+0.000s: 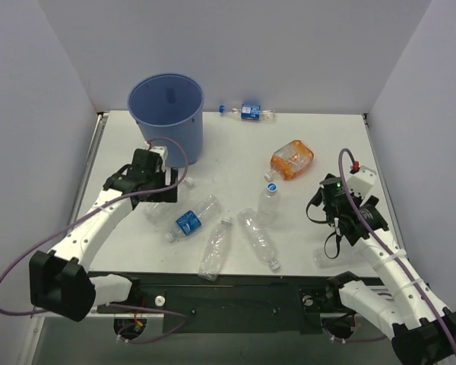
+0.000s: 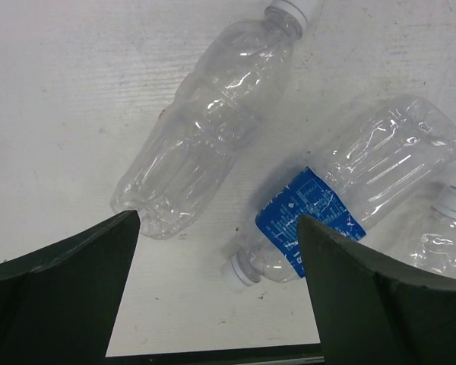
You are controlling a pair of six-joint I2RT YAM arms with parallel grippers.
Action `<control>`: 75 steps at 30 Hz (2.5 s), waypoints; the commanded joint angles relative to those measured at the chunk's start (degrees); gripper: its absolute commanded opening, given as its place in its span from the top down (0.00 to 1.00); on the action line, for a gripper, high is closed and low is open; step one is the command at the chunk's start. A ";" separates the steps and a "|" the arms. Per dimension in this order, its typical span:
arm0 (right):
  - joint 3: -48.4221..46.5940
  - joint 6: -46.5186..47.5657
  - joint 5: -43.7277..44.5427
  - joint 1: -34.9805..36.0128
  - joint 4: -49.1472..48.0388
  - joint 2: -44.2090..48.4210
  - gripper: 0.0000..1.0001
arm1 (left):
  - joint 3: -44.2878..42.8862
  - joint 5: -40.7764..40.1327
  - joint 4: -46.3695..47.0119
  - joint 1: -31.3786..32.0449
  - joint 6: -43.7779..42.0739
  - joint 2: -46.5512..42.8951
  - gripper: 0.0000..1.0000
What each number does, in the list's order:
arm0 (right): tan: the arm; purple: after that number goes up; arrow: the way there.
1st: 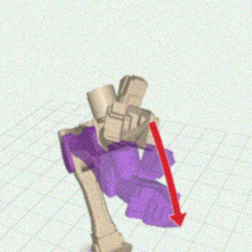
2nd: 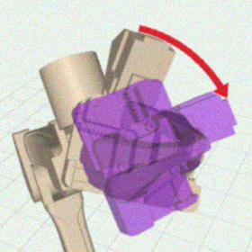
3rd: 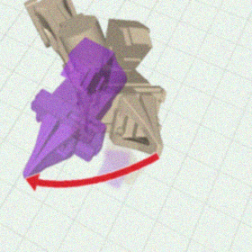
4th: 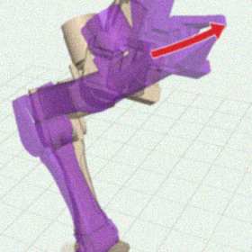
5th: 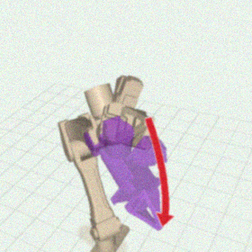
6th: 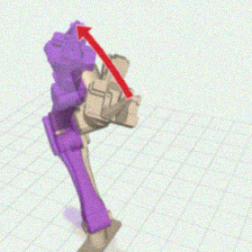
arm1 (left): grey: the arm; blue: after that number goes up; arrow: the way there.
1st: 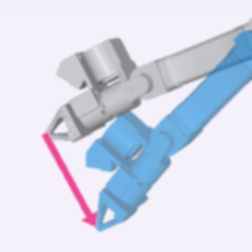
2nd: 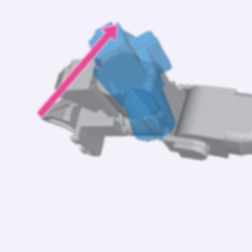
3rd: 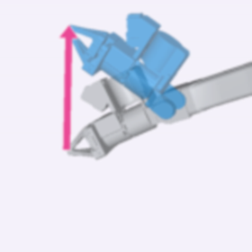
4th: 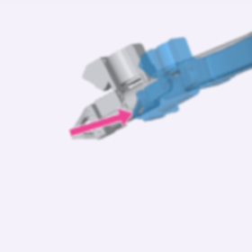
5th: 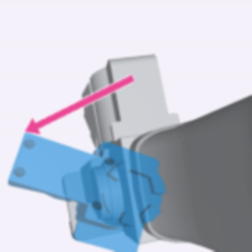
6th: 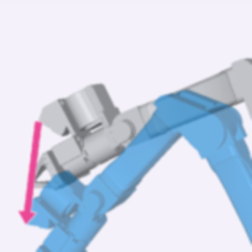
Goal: Put the plastic bottles in the bin
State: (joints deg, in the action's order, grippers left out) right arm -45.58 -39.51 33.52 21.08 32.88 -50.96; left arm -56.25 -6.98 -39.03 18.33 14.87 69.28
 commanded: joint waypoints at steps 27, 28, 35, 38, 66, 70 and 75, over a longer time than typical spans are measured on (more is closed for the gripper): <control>2.95 1.63 -1.88 0.36 -2.03 5.52 0.02 | -4.84 -16.66 6.06 5.14 -3.80 25.73 0.04; 3.04 1.63 -1.96 0.36 -2.12 5.69 0.02 | -4.66 -16.22 6.41 5.14 -3.63 26.52 0.04; 3.57 1.45 -2.14 0.36 -2.21 5.96 0.02 | -6.33 -12.97 4.57 5.32 -3.27 27.15 0.33; 3.57 1.71 -1.97 0.37 -2.21 6.14 0.02 | -6.24 -11.83 3.79 5.49 -3.45 24.95 0.52; 5.50 -0.30 -0.74 0.45 -2.56 13.43 0.04 | -56.68 -1.54 10.61 1.63 -4.59 23.16 0.97; 6.47 -1.19 -0.12 0.45 -0.90 16.50 0.04 | -61.86 -0.93 15.81 -2.24 -4.07 30.80 0.96; 6.03 -1.36 1.02 0.54 2.09 19.84 0.04 | -67.76 -3.30 13.11 -3.47 -3.36 38.82 0.38</control>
State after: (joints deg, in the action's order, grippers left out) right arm -39.48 -39.90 31.31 21.12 31.73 -33.01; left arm -118.41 -8.84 -27.90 15.09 10.57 104.42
